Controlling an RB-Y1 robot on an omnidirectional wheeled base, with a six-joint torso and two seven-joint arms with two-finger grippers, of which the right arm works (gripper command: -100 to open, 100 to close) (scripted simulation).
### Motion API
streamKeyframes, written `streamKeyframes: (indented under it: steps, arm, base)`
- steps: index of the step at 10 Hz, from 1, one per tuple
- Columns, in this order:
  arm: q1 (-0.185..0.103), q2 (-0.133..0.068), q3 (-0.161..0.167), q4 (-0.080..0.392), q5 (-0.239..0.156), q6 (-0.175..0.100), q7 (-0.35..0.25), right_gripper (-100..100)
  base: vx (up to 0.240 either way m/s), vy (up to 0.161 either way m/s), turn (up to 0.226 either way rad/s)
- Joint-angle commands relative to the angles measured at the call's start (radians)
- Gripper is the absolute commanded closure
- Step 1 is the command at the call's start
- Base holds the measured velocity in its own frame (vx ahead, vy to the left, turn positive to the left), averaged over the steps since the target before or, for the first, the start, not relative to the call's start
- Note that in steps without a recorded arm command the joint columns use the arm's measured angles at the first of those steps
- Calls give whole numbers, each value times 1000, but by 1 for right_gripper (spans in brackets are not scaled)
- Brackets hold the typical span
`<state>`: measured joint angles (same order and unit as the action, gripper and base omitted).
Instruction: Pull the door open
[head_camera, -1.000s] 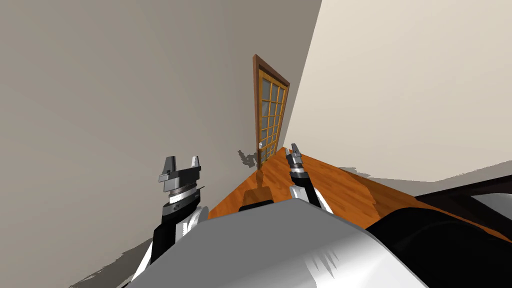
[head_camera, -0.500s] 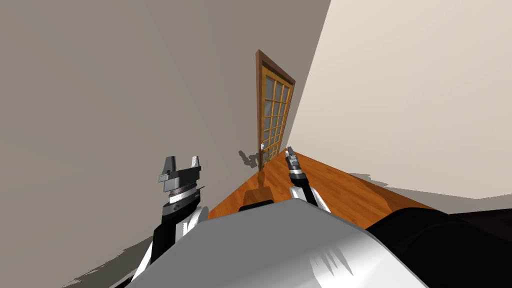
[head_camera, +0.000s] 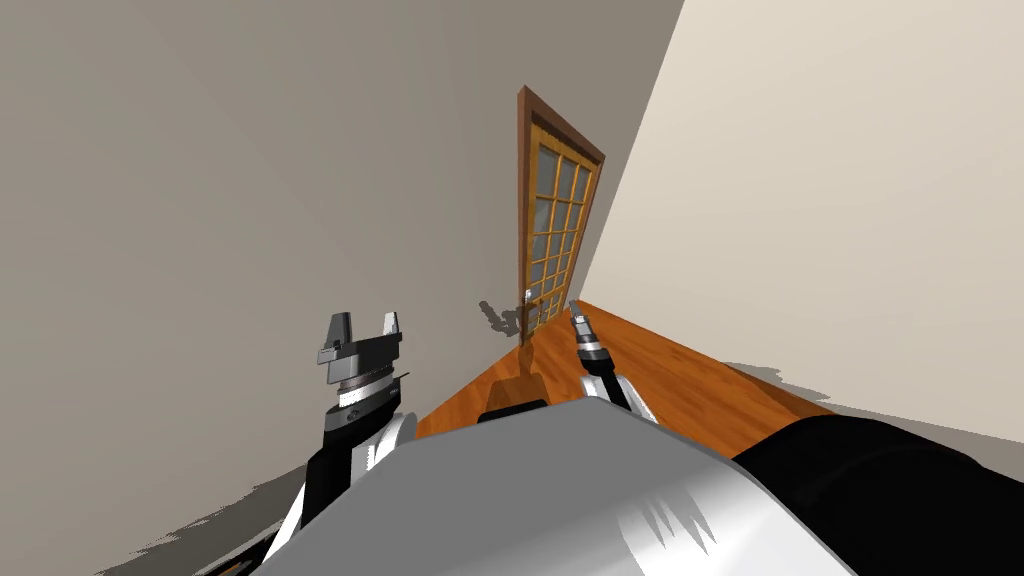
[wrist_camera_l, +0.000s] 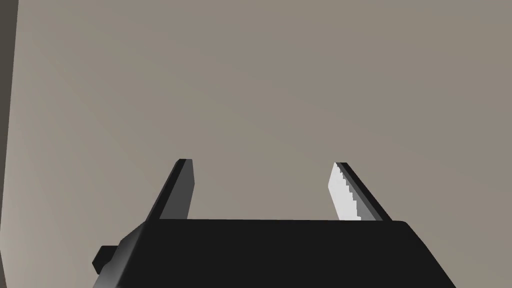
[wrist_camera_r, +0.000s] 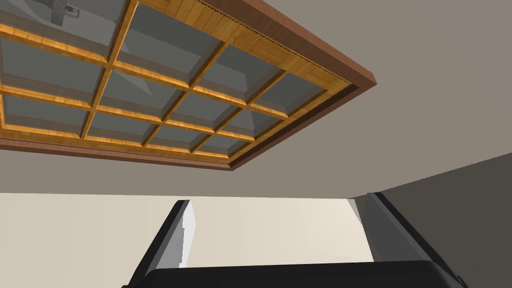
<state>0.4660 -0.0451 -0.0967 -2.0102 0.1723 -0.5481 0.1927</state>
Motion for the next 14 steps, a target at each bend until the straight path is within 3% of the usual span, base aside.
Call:
streamKeyframes:
  steps: [1,6,14]
  arm:
    - [-11,-6,-13,44,20,-18,40,-100]
    - [-39,-15,-50,181,87,-72,163,-100]
    - [-85,-15,-112,409,197,-161,366,-100]
  base:
    - [99,-72,126]
    - [79,-81,129]
    - [81,-83,130]
